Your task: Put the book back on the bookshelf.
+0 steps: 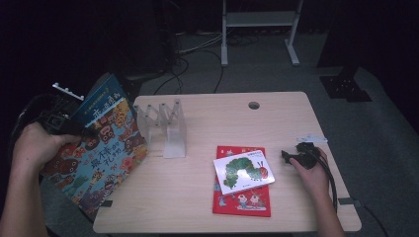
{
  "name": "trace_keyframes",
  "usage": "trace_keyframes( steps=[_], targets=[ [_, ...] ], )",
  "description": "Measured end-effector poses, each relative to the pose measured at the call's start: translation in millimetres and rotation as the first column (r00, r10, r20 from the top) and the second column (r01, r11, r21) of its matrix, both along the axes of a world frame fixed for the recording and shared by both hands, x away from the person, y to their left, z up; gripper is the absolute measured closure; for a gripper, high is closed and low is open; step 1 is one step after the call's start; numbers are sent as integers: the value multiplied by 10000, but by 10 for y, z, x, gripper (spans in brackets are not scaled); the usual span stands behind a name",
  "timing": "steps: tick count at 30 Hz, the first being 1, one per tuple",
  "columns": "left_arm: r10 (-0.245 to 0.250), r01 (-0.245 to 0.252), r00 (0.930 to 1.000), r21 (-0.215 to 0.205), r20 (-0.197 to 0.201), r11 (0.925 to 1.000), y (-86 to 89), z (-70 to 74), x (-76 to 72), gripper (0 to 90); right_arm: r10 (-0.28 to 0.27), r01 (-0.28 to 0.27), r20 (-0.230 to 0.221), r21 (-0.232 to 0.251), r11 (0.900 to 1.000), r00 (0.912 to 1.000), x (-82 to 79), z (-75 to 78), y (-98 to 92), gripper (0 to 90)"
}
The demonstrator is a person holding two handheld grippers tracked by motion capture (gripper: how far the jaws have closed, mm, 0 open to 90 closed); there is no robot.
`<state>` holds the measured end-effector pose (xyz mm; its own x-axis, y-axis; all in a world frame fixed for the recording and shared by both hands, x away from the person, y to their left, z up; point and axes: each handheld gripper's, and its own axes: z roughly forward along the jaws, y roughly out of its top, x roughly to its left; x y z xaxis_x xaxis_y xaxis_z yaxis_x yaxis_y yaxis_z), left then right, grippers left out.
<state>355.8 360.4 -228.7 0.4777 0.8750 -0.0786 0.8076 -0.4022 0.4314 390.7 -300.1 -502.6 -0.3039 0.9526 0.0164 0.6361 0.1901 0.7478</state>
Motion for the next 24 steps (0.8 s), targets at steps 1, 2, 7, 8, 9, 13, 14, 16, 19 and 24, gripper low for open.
trace_keyframes(
  steps=[1,2,7,8,9,13,14,16,19,24],
  targets=[
    [51,-51,10000,-11,28,10000,3,-2,5,801,-1,1,0,-2,10000,10000,0,0,0,233],
    [126,-126,9999,-36,40,9999,-2,-3,10,801,-1,1,1,-1,10000,10000,0,0,0,233],
    [103,-102,9999,87,-87,9999,-69,-6,54,801,-3,3,2,-5,10000,10000,0,0,0,234],
    [45,-44,9999,150,-112,9999,-79,-5,51,802,-5,5,2,-2,10000,10000,0,0,0,234],
    [32,-30,9999,162,-129,9999,-81,-6,45,801,-5,5,1,-4,10000,10000,0,0,0,234],
    [104,-102,9998,151,-168,9998,-38,-14,-1,801,-1,1,3,-2,10000,10000,0,0,0,234],
    [140,-138,9998,139,-161,9998,-23,-13,-11,801,-5,5,2,-1,10000,10000,0,0,0,234],
    [248,-247,9996,91,-146,9997,2,-17,-19,801,-3,3,3,-2,10000,10000,0,0,0,234],
    [326,-325,9995,136,-46,9994,14,-16,-11,801,-3,3,2,-4,10000,10000,0,0,0,234],
    [697,-698,9974,102,177,9975,-11,-23,51,801,-5,5,2,-2,10000,10000,0,0,0,235]
  ],
)
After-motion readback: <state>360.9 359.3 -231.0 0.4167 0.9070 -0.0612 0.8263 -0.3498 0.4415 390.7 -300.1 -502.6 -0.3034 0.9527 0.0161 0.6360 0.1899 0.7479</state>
